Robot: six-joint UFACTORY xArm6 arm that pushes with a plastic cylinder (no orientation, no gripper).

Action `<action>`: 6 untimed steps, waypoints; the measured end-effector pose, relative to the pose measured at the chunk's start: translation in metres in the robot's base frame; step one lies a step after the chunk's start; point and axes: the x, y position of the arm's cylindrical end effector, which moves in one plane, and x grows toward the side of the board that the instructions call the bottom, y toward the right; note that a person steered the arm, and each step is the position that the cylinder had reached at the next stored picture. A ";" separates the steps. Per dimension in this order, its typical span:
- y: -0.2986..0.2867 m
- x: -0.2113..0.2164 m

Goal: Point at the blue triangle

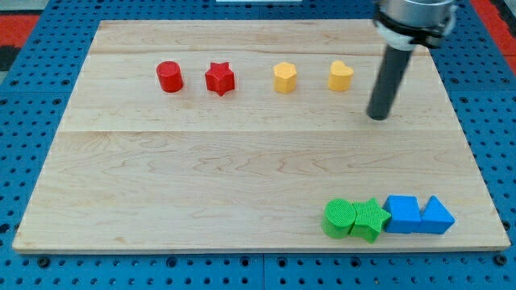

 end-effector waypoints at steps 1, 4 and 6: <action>0.035 0.021; 0.085 0.097; 0.113 0.150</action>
